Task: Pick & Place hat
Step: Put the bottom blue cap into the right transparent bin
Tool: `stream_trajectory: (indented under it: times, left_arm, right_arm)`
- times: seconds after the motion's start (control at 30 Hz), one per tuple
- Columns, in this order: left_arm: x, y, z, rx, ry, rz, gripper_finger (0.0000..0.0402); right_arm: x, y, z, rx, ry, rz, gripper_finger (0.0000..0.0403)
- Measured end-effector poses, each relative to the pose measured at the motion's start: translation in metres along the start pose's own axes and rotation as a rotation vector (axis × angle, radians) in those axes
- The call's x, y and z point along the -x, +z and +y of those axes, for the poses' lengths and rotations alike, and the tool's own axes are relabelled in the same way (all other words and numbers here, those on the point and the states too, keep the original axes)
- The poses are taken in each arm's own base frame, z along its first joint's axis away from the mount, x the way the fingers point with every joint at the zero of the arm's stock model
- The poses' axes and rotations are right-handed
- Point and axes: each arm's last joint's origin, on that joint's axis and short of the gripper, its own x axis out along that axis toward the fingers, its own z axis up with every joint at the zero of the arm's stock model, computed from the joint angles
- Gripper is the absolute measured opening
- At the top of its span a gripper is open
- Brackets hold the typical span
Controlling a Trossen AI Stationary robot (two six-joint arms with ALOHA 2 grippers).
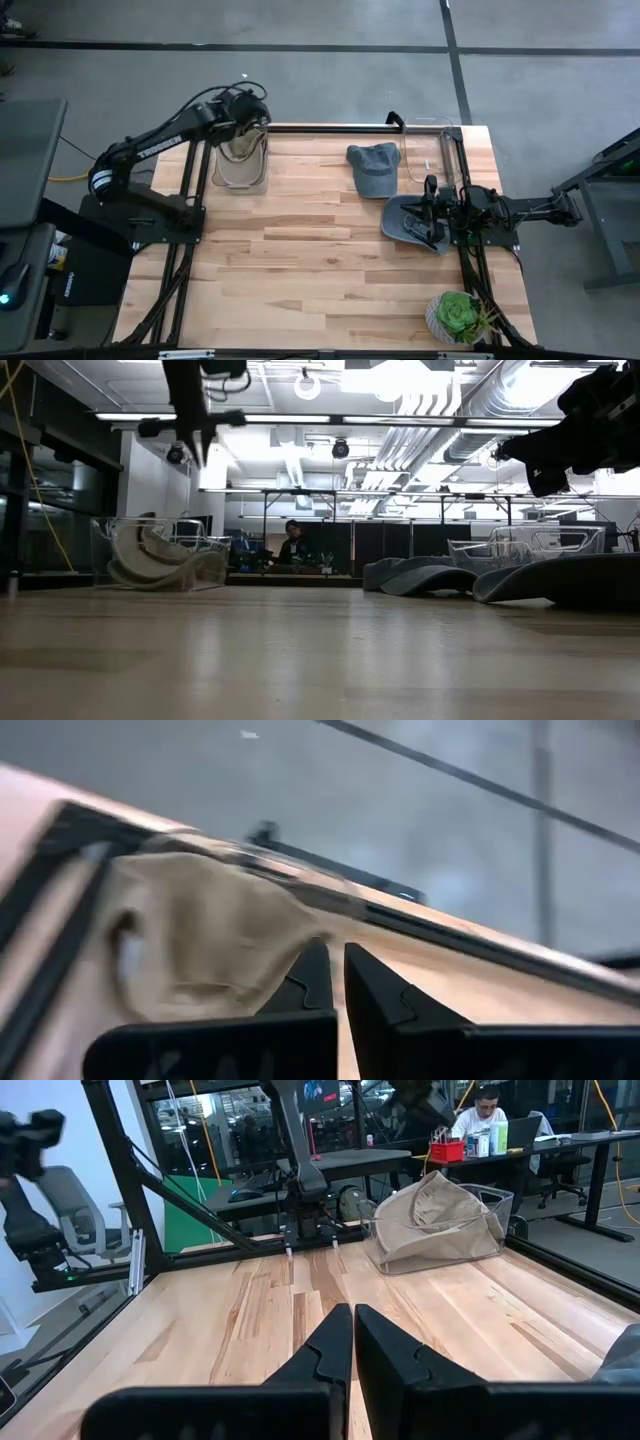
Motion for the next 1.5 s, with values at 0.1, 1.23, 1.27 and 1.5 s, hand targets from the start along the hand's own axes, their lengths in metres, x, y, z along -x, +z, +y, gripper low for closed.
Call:
stream_trajectory:
  times: [0.1, 1.23, 1.27, 1.5]
  left_arm:
    - [0.023, -0.008, -0.005, -0.033, -0.132, 0.013, 0.0000]
    - [0.096, -0.102, 0.039, -0.407, -0.984, 0.355, 0.0000]
    - [0.095, -0.102, 0.042, -0.374, -1.045, 0.354, 0.0000]
    - [0.070, -0.116, 0.088, -0.253, -1.199, 0.364, 0.0000]
  right_arm:
    - [0.000, 0.000, 0.000, 0.000, 0.000, 0.000, 0.0012]
    - [0.000, 0.000, 0.000, 0.000, 0.000, -0.002, 0.0012]
    - [0.000, 0.000, 0.000, 0.000, 0.000, -0.002, 0.0012]
    - [0.000, 0.000, 0.000, 0.001, -0.001, 0.006, 0.0012]
